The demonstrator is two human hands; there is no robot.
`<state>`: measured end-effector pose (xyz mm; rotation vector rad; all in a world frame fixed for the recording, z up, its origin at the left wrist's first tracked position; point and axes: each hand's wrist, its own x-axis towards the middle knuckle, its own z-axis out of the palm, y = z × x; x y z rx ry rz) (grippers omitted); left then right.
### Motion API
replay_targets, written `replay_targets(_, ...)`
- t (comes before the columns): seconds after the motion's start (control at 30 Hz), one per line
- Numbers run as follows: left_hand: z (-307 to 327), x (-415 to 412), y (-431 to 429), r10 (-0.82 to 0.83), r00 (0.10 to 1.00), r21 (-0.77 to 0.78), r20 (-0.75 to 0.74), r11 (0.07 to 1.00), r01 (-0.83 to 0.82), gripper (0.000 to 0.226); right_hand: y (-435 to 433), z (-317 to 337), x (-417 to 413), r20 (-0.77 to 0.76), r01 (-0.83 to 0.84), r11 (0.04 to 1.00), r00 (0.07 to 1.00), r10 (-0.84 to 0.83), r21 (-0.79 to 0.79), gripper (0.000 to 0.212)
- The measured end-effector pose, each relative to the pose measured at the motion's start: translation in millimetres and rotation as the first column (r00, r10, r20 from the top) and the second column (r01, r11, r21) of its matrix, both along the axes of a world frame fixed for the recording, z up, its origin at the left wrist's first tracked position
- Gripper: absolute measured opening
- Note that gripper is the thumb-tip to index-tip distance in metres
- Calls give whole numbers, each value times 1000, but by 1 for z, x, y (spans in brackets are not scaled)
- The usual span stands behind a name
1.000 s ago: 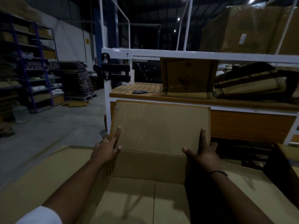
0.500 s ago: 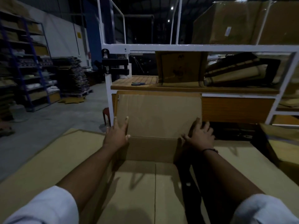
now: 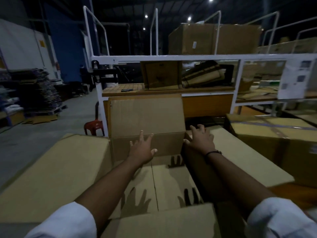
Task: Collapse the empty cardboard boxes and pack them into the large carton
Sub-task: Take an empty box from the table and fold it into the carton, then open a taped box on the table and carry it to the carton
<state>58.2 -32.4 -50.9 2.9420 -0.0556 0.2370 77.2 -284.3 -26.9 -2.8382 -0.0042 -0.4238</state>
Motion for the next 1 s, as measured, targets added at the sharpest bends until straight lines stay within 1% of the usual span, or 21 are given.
replay_targets(0.23, 15, -50, -68, -183, 983, -50, 20, 982, 184, 74, -64, 5, -76, 22, 135, 990, 991, -134, -49, 72)
replay_targets(0.43, 21, -74, -125, -322, 946, -93, 29, 942, 324, 66, -119, 6, -103, 19, 230, 973, 973, -229, -32, 68)
replay_targets(0.57, 26, -68, -166, -365, 930, -74, 44, 927, 367, 64, -152, 2, -100, 26, 267, 964, 963, -267, -5, 65)
replay_targets(0.7, 28, -46, -221, -373, 925, -52, 70, 925, 377, 64, -198, -6, -86, 6, 261, 965, 965, -261, 7, 65)
replay_targets(0.83, 22, -24, -290, -380, 921, -84, 84, 918, 387, 64, -263, -16, -65, -22, 239, 971, 971, -239, 23, 65)
replay_targets(0.93, 22, -8, -345, -377, 924, -54, 54, 923, 380, 65, -320, -25, -45, -44, 224, 974, 974, -222, 45, 65)
replay_targets(1.0, 24, 5, -376, -355, 932, -47, 70, 932, 359, 66, -354, -30, -31, -64, 221, 974, 974, -217, 57, 66)
